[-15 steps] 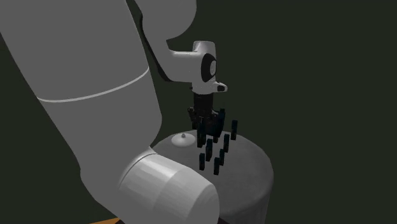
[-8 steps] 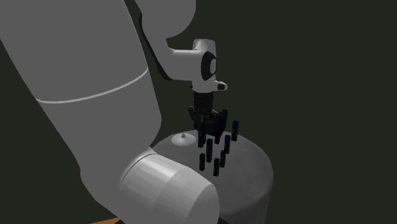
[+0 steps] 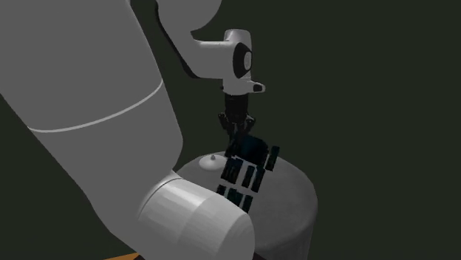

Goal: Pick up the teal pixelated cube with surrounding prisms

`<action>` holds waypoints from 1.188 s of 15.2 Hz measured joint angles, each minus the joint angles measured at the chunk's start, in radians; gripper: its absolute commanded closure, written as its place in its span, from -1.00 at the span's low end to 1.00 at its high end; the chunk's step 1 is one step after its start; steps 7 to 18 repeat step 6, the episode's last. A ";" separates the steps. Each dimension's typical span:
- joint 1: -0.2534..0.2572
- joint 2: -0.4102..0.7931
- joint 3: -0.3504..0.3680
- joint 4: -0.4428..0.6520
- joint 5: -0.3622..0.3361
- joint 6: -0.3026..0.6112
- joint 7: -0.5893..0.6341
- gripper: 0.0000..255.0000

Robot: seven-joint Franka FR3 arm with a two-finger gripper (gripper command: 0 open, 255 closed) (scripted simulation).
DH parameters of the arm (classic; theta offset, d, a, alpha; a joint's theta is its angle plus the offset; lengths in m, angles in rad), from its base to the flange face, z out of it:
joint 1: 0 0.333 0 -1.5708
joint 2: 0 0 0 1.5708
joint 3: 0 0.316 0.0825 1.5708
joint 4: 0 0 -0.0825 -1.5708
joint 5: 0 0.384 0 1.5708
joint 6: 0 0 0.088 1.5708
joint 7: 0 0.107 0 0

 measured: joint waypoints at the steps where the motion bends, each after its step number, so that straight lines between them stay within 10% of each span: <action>1: 0.000 -0.006 -0.002 0.009 0.001 -0.016 -0.002 1.00; 18: 0.000 -0.033 -0.008 0.047 0.004 -0.080 -0.006 1.00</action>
